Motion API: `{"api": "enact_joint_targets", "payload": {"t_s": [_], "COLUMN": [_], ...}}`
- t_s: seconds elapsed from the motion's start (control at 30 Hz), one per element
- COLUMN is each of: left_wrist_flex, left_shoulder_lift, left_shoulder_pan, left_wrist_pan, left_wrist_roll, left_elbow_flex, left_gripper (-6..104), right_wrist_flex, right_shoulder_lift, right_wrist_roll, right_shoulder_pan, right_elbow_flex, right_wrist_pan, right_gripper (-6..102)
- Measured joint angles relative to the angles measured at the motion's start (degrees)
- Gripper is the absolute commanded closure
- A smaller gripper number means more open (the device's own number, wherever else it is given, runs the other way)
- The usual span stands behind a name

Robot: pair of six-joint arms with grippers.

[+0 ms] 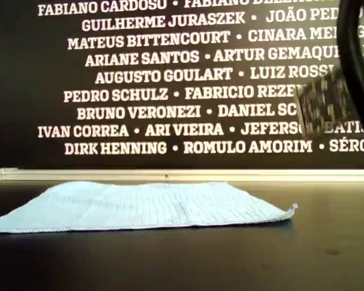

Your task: Fold a cloth

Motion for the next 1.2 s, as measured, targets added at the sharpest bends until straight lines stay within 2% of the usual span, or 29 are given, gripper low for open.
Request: {"api": "enact_joint_targets", "payload": {"t_s": [0.3,0.4,0.5,0.6,0.73,0.87,1.03,1.13,1.2], "left_wrist_flex": [-2.37,-2.72,-2.90,-3.08,-3.08,-3.25,-3.08,-3.08,-3.08], "left_shoulder_lift": [-0.18,-3.52,-13.10,-28.30,-49.66,-58.27,-60.29,-60.47,-60.47], "left_shoulder_pan": [-0.79,-0.79,-0.79,-0.79,-0.79,-1.41,-5.54,-8.00,-8.79], "left_wrist_pan": [0.00,1.58,5.36,10.72,18.11,21.71,22.59,22.68,22.68], "left_wrist_roll": [-0.44,-0.62,-2.20,-6.15,-7.73,-8.44,-8.61,-8.61,-8.61], "left_elbow_flex": [-8.26,-13.10,-16.35,-21.88,-32.78,-38.76,-40.34,-40.34,-40.34], "left_gripper": [14,14,13,13,13,13,13,13,13], "right_wrist_flex": [-0.35,-0.53,-0.53,-2.11,-3.16,-3.25,-3.60,-3.78,-3.78], "right_shoulder_lift": [0.00,0.00,-0.97,-6.15,-22.15,-44.21,-66.45,-74.00,-76.99], "right_wrist_roll": [-0.62,-0.62,-0.62,-0.62,-0.62,-0.62,-0.09,-0.18,-0.44], "right_shoulder_pan": [0.18,0.26,1.41,1.58,1.58,1.41,1.41,1.58,1.58], "right_elbow_flex": [-0.26,-1.41,-2.11,-4.13,-12.30,-25.40,-38.67,-43.15,-44.91], "right_wrist_pan": [-0.18,-0.26,-0.26,-0.26,-0.70,-5.27,-13.89,-16.35,-16.61], "right_gripper": [30,30,30,30,29,29,29,29,29]}}
